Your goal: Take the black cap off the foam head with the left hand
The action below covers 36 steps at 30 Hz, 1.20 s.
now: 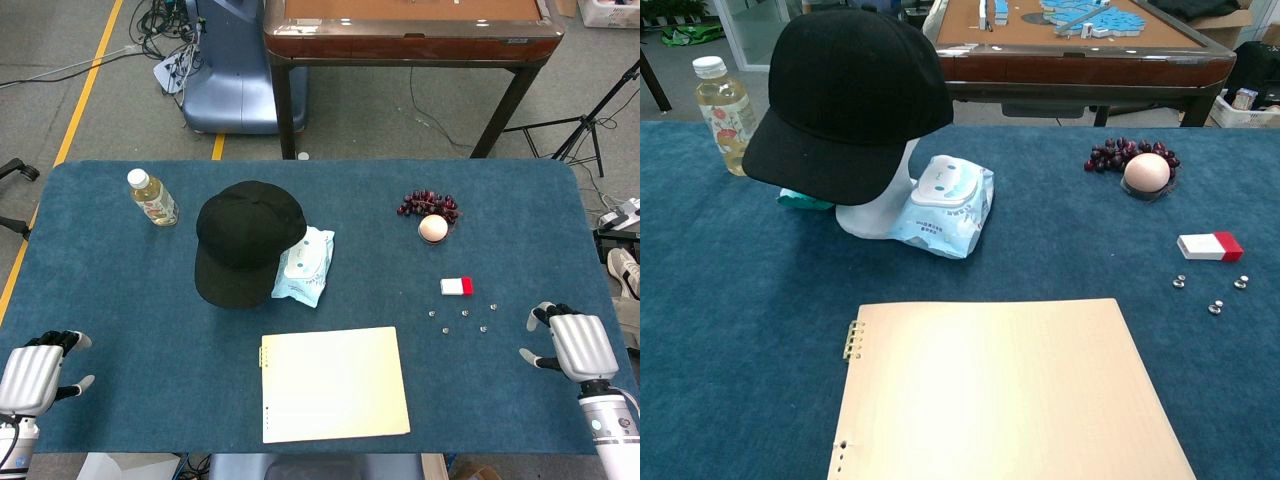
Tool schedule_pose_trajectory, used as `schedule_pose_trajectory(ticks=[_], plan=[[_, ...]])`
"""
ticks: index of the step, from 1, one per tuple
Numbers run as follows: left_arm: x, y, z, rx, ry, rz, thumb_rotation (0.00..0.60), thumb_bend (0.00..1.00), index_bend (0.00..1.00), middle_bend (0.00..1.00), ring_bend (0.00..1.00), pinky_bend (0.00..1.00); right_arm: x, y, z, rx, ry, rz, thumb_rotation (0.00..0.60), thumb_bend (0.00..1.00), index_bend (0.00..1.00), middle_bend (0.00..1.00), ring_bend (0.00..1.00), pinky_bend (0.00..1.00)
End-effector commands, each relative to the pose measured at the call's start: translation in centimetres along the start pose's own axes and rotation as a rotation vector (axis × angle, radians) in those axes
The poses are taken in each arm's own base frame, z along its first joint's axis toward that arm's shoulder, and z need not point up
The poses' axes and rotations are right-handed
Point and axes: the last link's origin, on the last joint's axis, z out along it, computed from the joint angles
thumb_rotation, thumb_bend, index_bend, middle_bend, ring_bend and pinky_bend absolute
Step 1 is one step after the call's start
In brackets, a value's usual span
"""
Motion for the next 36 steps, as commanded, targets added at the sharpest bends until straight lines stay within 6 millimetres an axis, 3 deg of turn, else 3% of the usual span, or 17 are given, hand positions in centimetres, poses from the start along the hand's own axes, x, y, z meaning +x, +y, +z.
schedule_pose_trajectory(ticks=[1, 11, 20, 36], plan=[[-0.1, 0.1, 0.0, -0.01, -0.007, -0.002, 0.6, 0.0, 0.44, 0.48, 0.37, 0.47, -0.3, 0.0, 0.0, 0.001, -0.006, -0.003, 0.6, 0.0, 0.53, 0.43, 0.39, 0.55], [0.4, 1.4, -0.2, -0.081, 0.001, -0.028, 0.6, 0.0, 0.44, 0.47, 0.37, 0.49, -0.9, 0.2, -0.4, 0.014, 0.004, -0.009, 0.6, 0.0, 0.53, 0.43, 0.39, 0.55], [0.8, 3.9, 1.8, -0.246, 0.08, -0.119, 0.6, 0.0, 0.48, 0.47, 0.41, 0.56, -0.7, 0.4, -0.2, 0.016, 0.032, -0.007, 0.6, 0.0, 0.53, 0.43, 0.39, 0.55], [-0.4, 9.3, 6.5, -0.517, 0.288, -0.216, 0.6, 0.0, 0.75, 0.9, 0.7, 0.7, -0.5, 1.0, -0.1, 0.002, 0.044, -0.003, 0.6, 0.0, 0.53, 0.43, 0.39, 0.55]])
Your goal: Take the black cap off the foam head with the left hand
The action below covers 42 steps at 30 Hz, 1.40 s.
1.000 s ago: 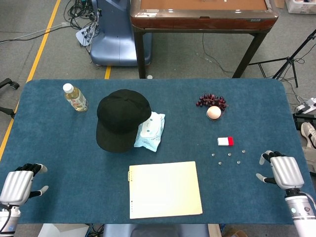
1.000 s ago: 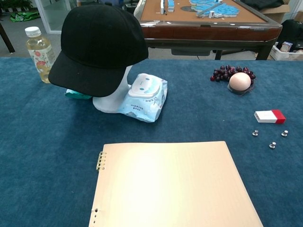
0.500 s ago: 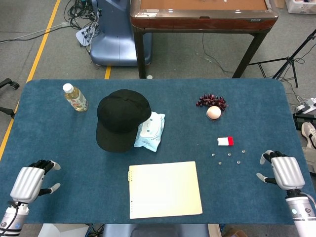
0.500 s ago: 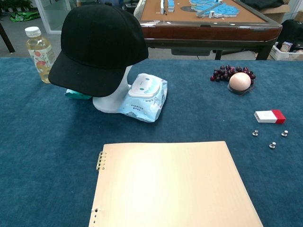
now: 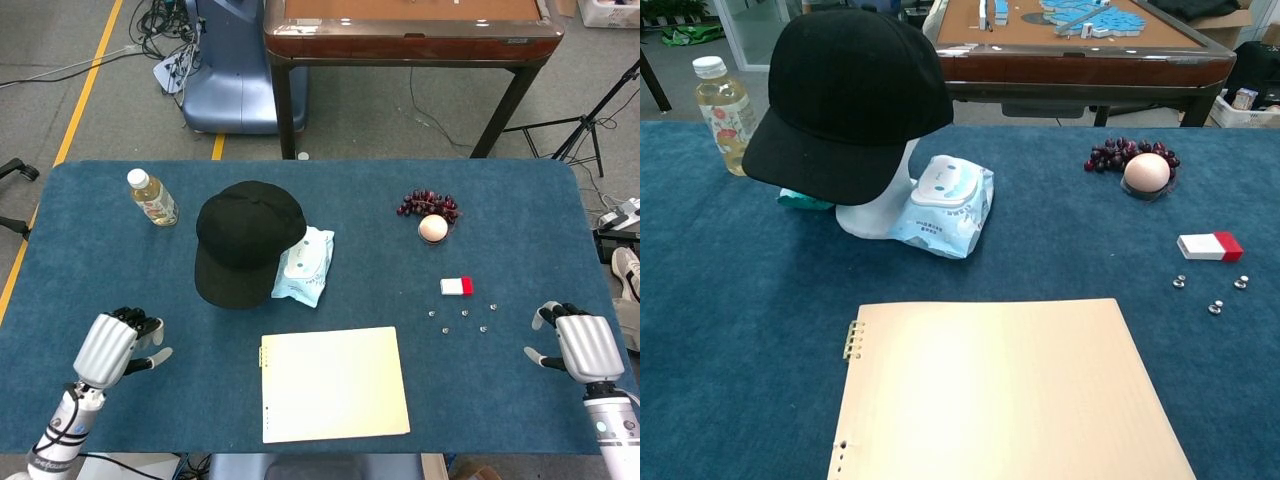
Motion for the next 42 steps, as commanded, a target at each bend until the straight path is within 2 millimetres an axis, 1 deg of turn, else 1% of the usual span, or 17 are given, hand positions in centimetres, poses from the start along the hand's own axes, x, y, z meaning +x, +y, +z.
schedule_pose_trajectory(ticks=[1, 5, 12, 21, 25, 32, 42], plan=[[-0.5, 0.5, 1.5, -0.04, 0.028, -0.008, 0.6, 0.0, 0.76, 0.91, 0.71, 0.71, 0.0, 0.0, 0.0, -0.001, 0.0, 0.0, 0.6, 0.0, 0.53, 0.43, 0.39, 0.55], [-1.0, 1.0, 2.4, -0.069, 0.016, -0.007, 0.6, 0.0, 0.79, 0.95, 0.74, 0.73, -0.1, 0.0, 0.0, 0.0, 0.0, -0.001, 0.6, 0.0, 0.53, 0.43, 0.39, 0.55], [-2.7, 2.4, 4.4, -0.138, -0.046, 0.02, 0.6, 0.0, 0.8, 0.96, 0.75, 0.73, -0.2, 0.1, 0.0, -0.005, -0.002, 0.002, 0.6, 0.0, 0.53, 0.43, 0.39, 0.55], [-4.0, 3.4, 6.9, -0.182, -0.015, 0.001, 0.6, 0.0, 0.8, 0.96, 0.75, 0.74, -0.2, 0.4, 0.0, -0.011, -0.005, 0.008, 0.6, 0.0, 0.53, 0.43, 0.39, 0.55], [-4.4, 3.9, 7.6, -0.198, -0.015, 0.0, 0.6, 0.0, 0.8, 0.96, 0.75, 0.74, -0.2, 0.6, 0.0, -0.015, -0.004, 0.011, 0.6, 0.0, 0.53, 0.43, 0.39, 0.55], [-5.2, 4.4, 8.8, -0.228, -0.043, 0.027, 0.6, 0.0, 0.8, 0.96, 0.75, 0.74, -0.2, 0.8, 0.0, -0.024, -0.005, 0.015, 0.6, 0.0, 0.53, 0.43, 0.39, 0.55], [-5.6, 4.5, 10.4, -0.206, -0.005, 0.04, 0.6, 0.0, 0.8, 0.97, 0.75, 0.74, -0.2, 1.0, -0.1, -0.028, -0.011, 0.016, 0.6, 0.0, 0.53, 0.43, 0.39, 0.55]])
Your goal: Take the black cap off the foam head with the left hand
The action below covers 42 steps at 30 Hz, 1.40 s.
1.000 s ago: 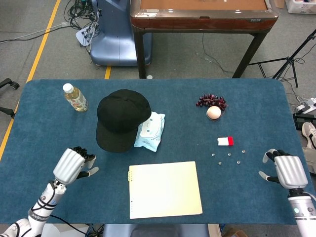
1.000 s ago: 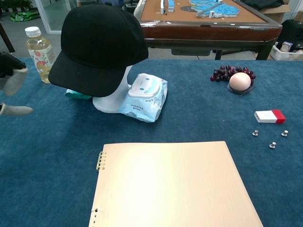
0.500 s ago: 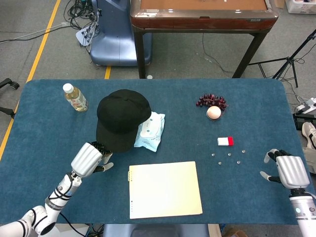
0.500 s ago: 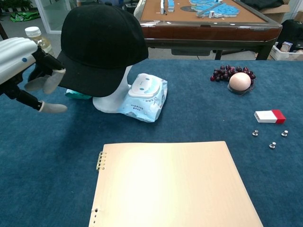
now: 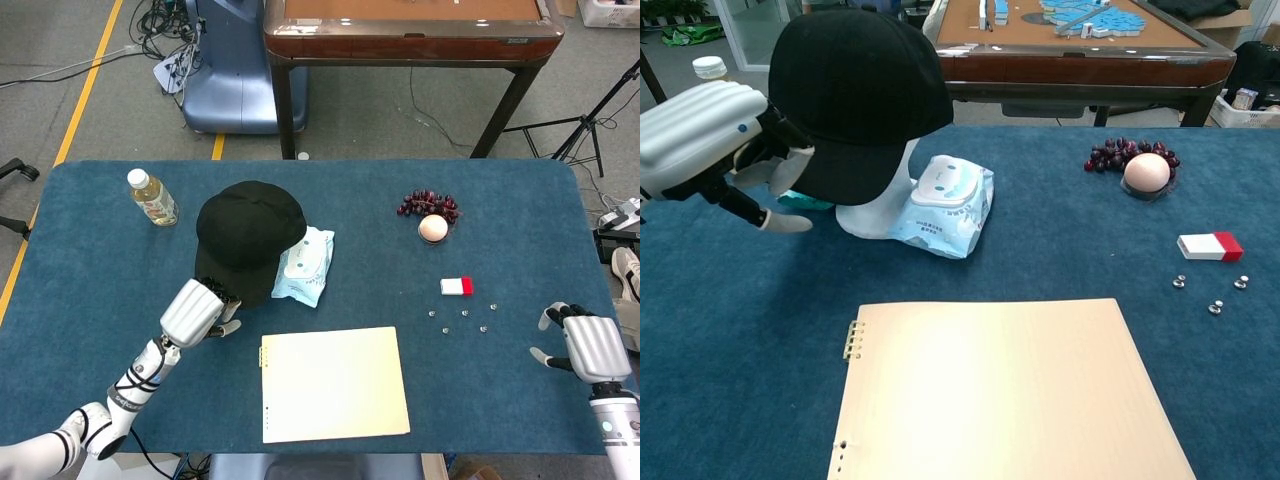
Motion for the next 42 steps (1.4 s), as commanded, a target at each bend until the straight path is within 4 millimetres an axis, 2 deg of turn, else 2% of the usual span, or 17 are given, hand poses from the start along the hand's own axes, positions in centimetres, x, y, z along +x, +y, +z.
schedule_pose_trajectory(ticks=[1, 14, 20, 25, 31, 36, 42], plan=[[0.0, -0.1, 0.5, 0.004, 0.025, 0.003, 0.6, 0.0, 0.8, 0.97, 0.75, 0.74, 0.0, 0.0, 0.0, -0.001, -0.002, 0.0, 0.6, 0.0, 0.53, 0.43, 0.39, 0.55], [-0.5, -0.6, 1.5, -0.001, 0.092, 0.091, 0.6, 0.0, 0.81, 0.97, 0.76, 0.74, 0.1, 0.0, -0.1, 0.0, -0.001, 0.001, 0.6, 0.0, 0.53, 0.43, 0.39, 0.55], [-0.2, -0.9, 1.7, 0.017, 0.168, 0.095, 0.6, 0.0, 0.8, 0.99, 0.77, 0.75, 0.0, 0.1, 0.0, 0.0, -0.002, 0.001, 0.6, 0.0, 0.53, 0.43, 0.39, 0.55], [-0.1, -1.2, 1.6, 0.014, 0.215, 0.098, 0.6, 0.0, 0.73, 0.96, 0.74, 0.75, 0.0, 0.0, 0.0, 0.001, -0.003, 0.0, 0.6, 0.0, 0.53, 0.43, 0.39, 0.55], [-0.1, -1.3, 1.3, 0.008, 0.232, 0.101, 0.6, 0.0, 0.53, 0.94, 0.72, 0.75, 0.0, 0.0, 0.0, 0.002, -0.004, 0.0, 0.6, 0.0, 0.53, 0.43, 0.39, 0.55], [0.2, -1.2, 0.9, -0.018, 0.27, 0.079, 0.6, 0.0, 0.49, 0.93, 0.72, 0.75, 0.0, 0.0, 0.0, 0.001, -0.005, 0.0, 0.6, 0.0, 0.53, 0.43, 0.39, 0.55], [0.4, -1.5, 0.8, -0.032, 0.315, 0.07, 0.6, 0.0, 0.49, 0.94, 0.73, 0.75, 0.0, -0.1, 0.0, 0.003, -0.006, -0.001, 0.6, 0.0, 0.53, 0.43, 0.39, 0.55]])
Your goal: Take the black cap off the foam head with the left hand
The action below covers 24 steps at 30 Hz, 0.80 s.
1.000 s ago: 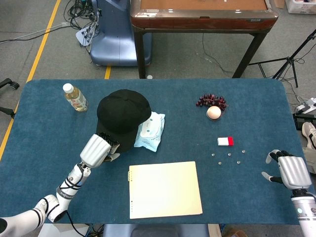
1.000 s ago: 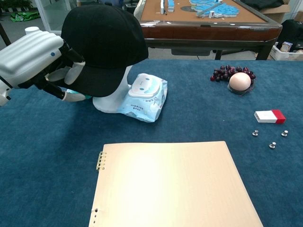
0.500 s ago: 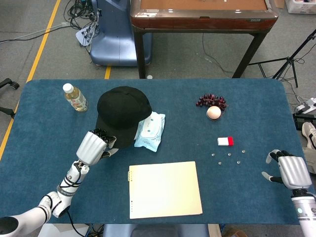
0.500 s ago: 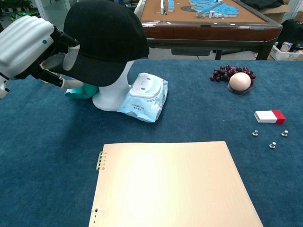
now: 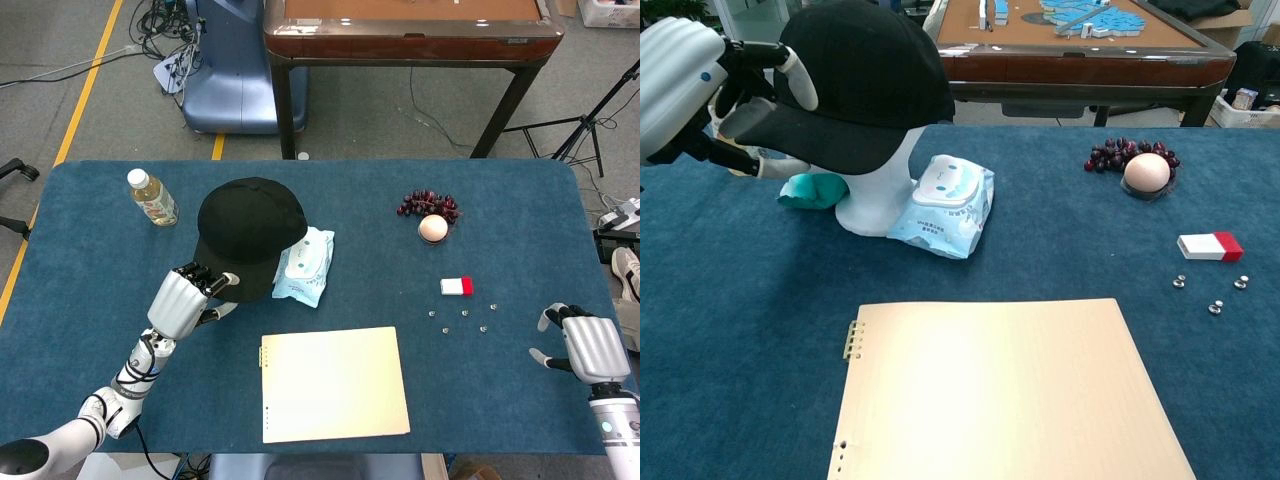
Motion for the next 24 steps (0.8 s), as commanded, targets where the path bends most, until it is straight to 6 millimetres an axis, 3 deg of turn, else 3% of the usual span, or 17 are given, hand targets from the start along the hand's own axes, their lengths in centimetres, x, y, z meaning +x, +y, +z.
schedule_pose_trajectory(ticks=[1, 10, 14, 17, 24], plan=[[0.0, -0.01, 0.05, -0.001, 0.022, -0.008, 0.6, 0.0, 0.49, 0.94, 0.73, 0.75, -0.03, -0.02, 0.0, 0.001, -0.002, 0.0, 0.6, 0.0, 0.53, 0.43, 0.39, 0.55], [0.19, -0.02, 0.01, -0.009, 0.063, -0.03, 0.6, 0.07, 0.55, 0.93, 0.71, 0.73, -0.03, -0.03, 0.01, -0.001, -0.001, -0.005, 0.6, 0.0, 0.53, 0.43, 0.39, 0.55], [0.11, 0.09, -0.09, -0.013, 0.061, -0.033, 0.6, 0.11, 0.55, 0.7, 0.49, 0.61, -0.04, 0.01, 0.02, -0.002, -0.001, -0.003, 0.6, 0.0, 0.53, 0.43, 0.39, 0.55], [0.07, 0.11, -0.07, -0.016, 0.055, -0.028, 0.6, 0.12, 0.52, 0.54, 0.39, 0.63, -0.03, 0.0, 0.0, -0.001, -0.001, -0.002, 0.6, 0.0, 0.53, 0.43, 0.39, 0.55], [-0.01, 0.24, -0.16, -0.025, 0.05, -0.027, 0.6, 0.19, 0.5, 0.52, 0.39, 0.64, -0.02, 0.05, -0.01, -0.002, -0.001, -0.002, 0.6, 0.0, 0.53, 0.43, 0.39, 0.55]])
